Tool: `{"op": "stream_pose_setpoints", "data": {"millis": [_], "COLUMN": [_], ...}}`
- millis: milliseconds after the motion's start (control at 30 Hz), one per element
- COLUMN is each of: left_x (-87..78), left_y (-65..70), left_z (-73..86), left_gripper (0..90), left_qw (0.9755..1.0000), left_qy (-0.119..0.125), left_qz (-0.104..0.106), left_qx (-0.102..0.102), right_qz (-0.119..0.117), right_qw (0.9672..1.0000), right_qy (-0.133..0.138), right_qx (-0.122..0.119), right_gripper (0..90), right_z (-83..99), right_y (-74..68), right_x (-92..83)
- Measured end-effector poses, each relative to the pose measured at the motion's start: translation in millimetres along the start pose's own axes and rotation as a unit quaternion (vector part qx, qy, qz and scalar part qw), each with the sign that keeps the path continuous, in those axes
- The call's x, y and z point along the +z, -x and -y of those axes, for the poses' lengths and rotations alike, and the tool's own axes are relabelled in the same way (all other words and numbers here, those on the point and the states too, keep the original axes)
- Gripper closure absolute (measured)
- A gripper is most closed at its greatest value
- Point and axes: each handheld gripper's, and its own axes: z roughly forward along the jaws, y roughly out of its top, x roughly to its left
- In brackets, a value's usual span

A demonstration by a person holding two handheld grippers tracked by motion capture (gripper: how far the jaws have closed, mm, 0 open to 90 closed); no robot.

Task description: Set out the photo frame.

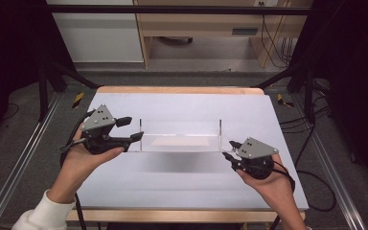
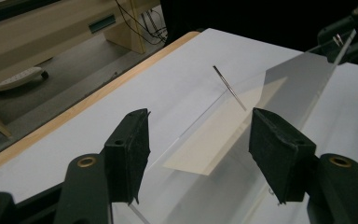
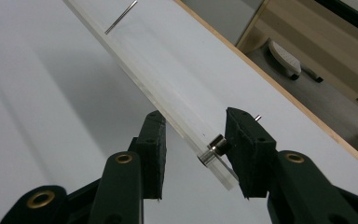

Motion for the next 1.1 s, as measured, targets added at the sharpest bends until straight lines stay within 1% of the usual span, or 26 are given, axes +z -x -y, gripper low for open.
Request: {"op": "stream_pose_setpoints", "data": {"millis": [100,133,267,333,433,500,567,667,733,767,800,933,1100], "left_x": [-0.5,-0.7,1.6,4.9,11.3,15.8,19.6,24.7,27.8,28.9,29.4,30.1,31.9], "left_y": [7.5,9.3,11.6,12.6,15.5,16.0,15.3,12.9,10.4,8.8,7.5,5.1,-0.6], "left_z": [-0.1,-0.3,0.0,1.1,2.9,3.8,4.5,6.7,8.2,8.6,8.6,7.7,3.4], "left_gripper": [40.7,41.9,46.5,49.4,52.0,54.2,54.9,57.4,61.9,64.1,64.0,63.8,63.0], "left_qw": [0.9998,0.9997,0.9991,0.9980,0.9957,0.9946,0.9932,0.9914,0.9902,0.9903,0.9906,0.9914,0.9917], "left_qy": [-0.005,-0.006,-0.011,-0.024,-0.040,-0.047,-0.054,-0.066,-0.076,-0.076,-0.074,-0.067,-0.064], "left_qz": [0.008,0.007,0.010,0.013,0.008,0.012,0.009,0.005,-0.004,-0.006,-0.003,-0.006,-0.009], "left_qx": [0.019,0.024,0.040,0.057,0.083,0.092,0.103,0.113,0.117,0.116,0.115,0.112,0.111], "right_qz": [0.003,0.004,0.006,0.007,0.005,0.005,0.003,0.004,0.003,0.001,0.001,0.001,0.002], "right_qw": [1.0000,1.0000,1.0000,0.9999,0.9999,0.9998,0.9997,0.9997,0.9997,0.9996,0.9996,0.9995,0.9994], "right_qy": [0.000,0.001,0.003,0.003,0.006,0.006,0.007,0.005,0.006,0.006,0.007,0.008,0.008], "right_qx": [0.003,0.003,0.007,0.011,0.015,0.020,0.021,0.025,0.025,0.028,0.028,0.031,0.034], "right_gripper": [58.9,58.7,58.2,57.8,57.3,57.0,56.9,56.7,56.6,56.6,56.6,56.5,56.4], "right_z": [-4.3,-5.6,-10.3,-12.6,-15.5,-17.3,-18.8,-20.9,-21.7,-22.0,-22.3,-24.0,-27.8], "right_y": [3.9,5.2,10.5,13.0,17.1,19.3,21.6,23.8,25.4,26.1,26.6,28.7,32.7], "right_x": [1.1,1.7,3.3,4.1,5.4,6.0,6.8,7.5,8.1,8.1,8.4,9.1,10.7]}}
